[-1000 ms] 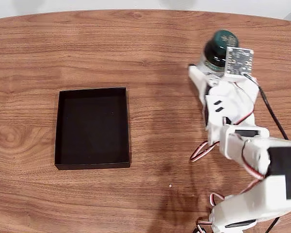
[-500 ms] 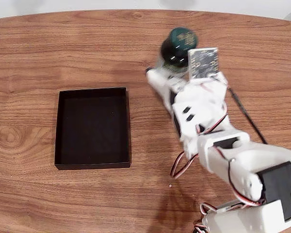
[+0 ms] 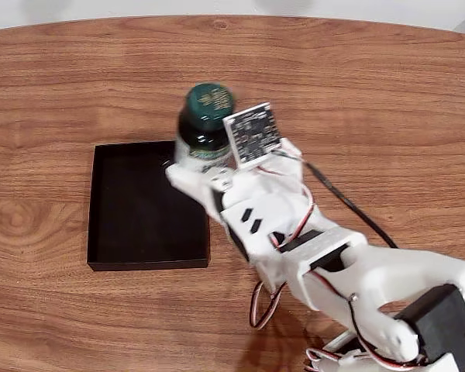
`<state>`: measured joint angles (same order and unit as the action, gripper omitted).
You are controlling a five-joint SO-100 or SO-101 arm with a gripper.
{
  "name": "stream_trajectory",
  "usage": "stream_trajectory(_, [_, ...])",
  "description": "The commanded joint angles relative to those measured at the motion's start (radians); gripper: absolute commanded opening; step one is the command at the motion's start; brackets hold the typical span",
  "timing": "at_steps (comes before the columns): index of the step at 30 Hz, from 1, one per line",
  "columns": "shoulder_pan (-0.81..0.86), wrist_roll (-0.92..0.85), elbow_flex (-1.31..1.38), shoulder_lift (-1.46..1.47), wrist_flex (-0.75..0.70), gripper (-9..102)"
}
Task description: Pick up the pill bottle and place it in the black box.
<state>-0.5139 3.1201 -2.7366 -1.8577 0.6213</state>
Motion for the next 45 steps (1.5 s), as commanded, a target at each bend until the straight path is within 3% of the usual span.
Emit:
stream_trajectory(1, [-0.074, 0.025, 0.015, -0.06, 0.035, 18])
stream_trajectory(8, [-0.17, 0.061, 0.005, 0.084, 0.209, 18])
stream_trajectory(24, [-0.222, 0.127, 0.196, 0.463, 0.43, 17])
stream_trajectory(45, [-0.184, 0.15, 0.328, 0.661, 0.506, 20])
